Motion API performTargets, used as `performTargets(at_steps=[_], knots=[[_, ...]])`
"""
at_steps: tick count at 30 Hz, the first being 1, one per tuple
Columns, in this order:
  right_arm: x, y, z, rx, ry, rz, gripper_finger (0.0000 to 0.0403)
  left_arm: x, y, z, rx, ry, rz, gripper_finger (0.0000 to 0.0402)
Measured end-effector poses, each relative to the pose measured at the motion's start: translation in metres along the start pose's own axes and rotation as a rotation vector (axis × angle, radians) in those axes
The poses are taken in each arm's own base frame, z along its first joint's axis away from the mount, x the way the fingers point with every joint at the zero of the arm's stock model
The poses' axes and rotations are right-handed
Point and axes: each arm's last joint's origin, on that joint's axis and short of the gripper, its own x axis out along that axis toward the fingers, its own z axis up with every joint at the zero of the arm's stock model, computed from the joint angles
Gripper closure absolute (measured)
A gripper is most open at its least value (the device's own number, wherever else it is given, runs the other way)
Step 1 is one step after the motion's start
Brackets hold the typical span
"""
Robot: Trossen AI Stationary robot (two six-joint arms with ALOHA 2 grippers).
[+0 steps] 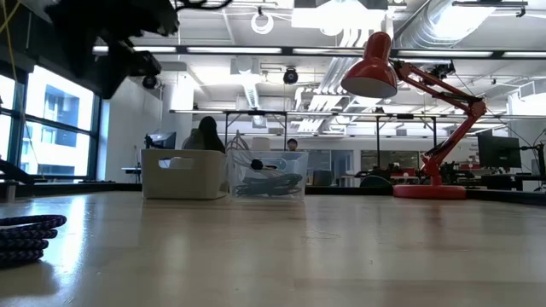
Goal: Pick & Place USB Port
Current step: Put the purple patterned charger cable into the white bin
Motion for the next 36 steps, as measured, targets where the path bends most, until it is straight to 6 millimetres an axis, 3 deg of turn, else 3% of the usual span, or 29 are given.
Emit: performTargets(at_steps=[4, 12, 18, 24, 29, 33, 36], knots=[[-0.007, 0.008, 0.001, -0.002, 0.0, 0.024, 0.0197, 0.018, -0.039, 0.008, 0.002, -0.066, -0.037, 0.0197], [-0.025, 0.029, -0.002, 0.016, 0.022, 0.089, 0.0197, 0.041, -0.107, 0.008, -0.077, -0.285, 0.047, 0.0197], [-0.039, 0.043, 0.001, 0.057, 0.0, 0.13, 0.0197, 0.066, -0.148, 0.003, -0.069, -0.429, 0.028, 0.0197], [-0.059, 0.06, 0.004, 0.07, -0.04, 0.186, 0.0197, 0.111, -0.169, 0.004, -0.145, -0.329, 0.039, 0.0197], [-0.076, 0.073, 0.005, 0.079, -0.069, 0.225, 0.0197, 0.144, -0.183, 0.022, -0.173, -0.348, -0.087, 0.0197], [-0.088, 0.082, 0.005, 0.095, -0.085, 0.258, 0.0197, 0.159, -0.195, 0.038, -0.167, -0.38, -0.237, 0.0197], [-0.097, 0.089, 0.004, 0.102, -0.09, 0.287, 0.0197, 0.167, -0.2, 0.044, -0.212, -0.356, -0.252, 0.0197]])
